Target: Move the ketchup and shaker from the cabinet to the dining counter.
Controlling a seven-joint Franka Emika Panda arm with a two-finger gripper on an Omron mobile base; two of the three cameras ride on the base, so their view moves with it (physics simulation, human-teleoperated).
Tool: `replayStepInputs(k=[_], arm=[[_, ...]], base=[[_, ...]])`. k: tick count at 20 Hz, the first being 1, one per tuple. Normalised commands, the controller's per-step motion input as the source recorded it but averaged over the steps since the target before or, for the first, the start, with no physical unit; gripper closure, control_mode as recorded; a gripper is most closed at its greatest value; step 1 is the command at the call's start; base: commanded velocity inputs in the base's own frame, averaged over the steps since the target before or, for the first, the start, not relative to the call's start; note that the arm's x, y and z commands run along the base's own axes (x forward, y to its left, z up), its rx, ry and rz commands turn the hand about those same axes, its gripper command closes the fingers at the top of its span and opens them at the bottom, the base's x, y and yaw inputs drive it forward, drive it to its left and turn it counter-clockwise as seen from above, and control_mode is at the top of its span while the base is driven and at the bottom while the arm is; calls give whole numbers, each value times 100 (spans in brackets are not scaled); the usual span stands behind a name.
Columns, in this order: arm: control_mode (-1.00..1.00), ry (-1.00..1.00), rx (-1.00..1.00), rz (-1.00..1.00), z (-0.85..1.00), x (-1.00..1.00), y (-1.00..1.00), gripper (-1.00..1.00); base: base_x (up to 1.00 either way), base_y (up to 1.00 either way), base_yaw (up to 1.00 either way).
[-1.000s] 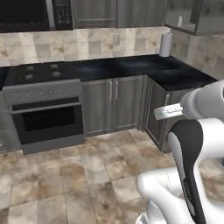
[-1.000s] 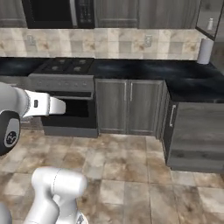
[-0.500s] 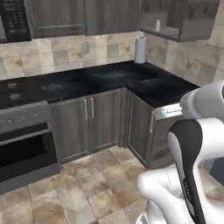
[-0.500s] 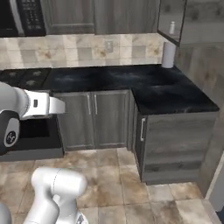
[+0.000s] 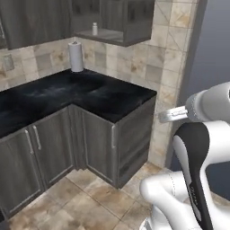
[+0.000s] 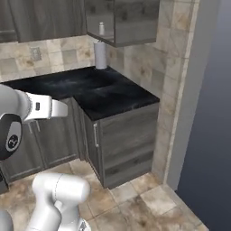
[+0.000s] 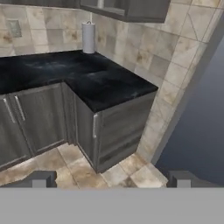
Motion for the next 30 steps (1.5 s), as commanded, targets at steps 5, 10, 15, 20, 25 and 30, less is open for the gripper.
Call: replayStepInputs(k=[5,10,15,20,25,30], arm=[[100,0,0,0,0,0,0,-100],[100,0,0,0,0,0,0,-100],[100,0,0,0,0,0,0,-100],[100,0,0,0,0,0,0,-100],[100,0,0,0,0,0,0,-100],[100,0,0,0,0,0,0,-100]], base=[[46,57,-42],[60,66,-32],[59,56,-29],[38,30,-23],[30,28,-21],[39,45,-21]])
